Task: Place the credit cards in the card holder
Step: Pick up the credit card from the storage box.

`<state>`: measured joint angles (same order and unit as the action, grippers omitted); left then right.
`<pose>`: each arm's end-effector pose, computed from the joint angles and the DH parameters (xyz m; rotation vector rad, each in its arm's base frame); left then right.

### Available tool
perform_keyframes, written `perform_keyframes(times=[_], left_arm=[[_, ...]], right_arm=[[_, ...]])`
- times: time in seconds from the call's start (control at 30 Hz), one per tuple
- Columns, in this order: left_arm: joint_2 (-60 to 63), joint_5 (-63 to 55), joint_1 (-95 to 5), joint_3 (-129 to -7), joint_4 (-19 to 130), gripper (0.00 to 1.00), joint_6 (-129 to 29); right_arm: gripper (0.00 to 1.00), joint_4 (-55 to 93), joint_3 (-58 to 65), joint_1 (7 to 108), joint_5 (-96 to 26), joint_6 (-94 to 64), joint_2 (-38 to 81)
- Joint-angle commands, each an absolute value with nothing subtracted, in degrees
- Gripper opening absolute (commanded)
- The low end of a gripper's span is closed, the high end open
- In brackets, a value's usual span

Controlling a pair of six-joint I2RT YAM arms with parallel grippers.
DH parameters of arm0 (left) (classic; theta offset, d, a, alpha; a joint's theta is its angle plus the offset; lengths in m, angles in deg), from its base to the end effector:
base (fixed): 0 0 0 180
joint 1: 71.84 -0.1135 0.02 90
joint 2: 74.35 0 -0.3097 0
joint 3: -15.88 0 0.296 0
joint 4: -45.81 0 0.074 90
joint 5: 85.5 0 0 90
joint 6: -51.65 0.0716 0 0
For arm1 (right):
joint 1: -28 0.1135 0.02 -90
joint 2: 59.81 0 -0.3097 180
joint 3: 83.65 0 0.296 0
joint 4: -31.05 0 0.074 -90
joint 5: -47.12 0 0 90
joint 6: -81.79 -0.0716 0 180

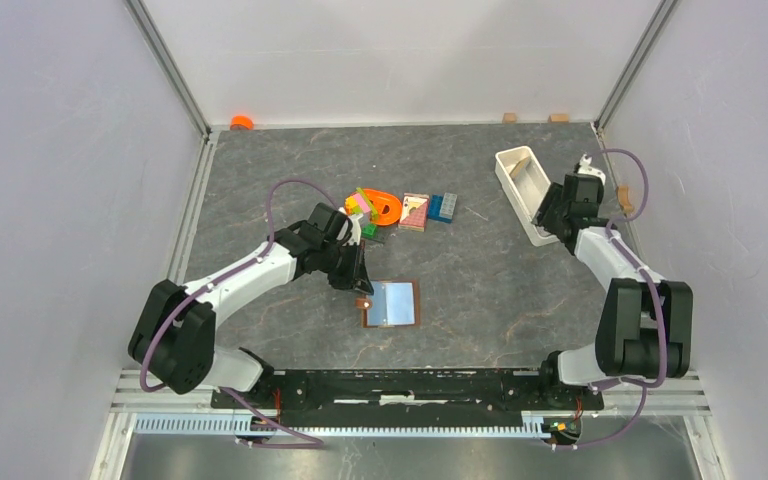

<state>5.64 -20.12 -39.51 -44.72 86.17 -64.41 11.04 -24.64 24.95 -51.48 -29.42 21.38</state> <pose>0.2506 -0.1939 0.2001 0.3127 2.7397 -0.8873 0.3529 -0.0295 0.2106 0.5572 2.2284 -0.0099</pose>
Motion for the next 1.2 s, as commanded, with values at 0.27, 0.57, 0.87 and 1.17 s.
perform_keyframes(times=[0.27, 0.57, 0.87, 1.17], left_arm=[[4.8, -23.1, -39.4, -47.1, 87.0, 0.02, -61.2], [4.7, -23.3, -39.3, -47.1, 87.0, 0.02, -61.2], [4.9, -23.6, -39.3, -47.1, 87.0, 0.02, -61.2], [5.1, -24.0, -38.9, -47.1, 86.9, 0.02, -61.3]], right_arm=[[0.57, 17.3, -23.7, 19.9, -48.1, -34.2, 22.3], [0.49, 18.9, -20.1, 19.8, -44.6, -36.7, 28.0], [0.48, 21.3, -16.6, 20.0, -43.0, -37.4, 29.5], [0.55, 21.1, -6.2, 21.3, -39.6, -37.3, 39.2]])
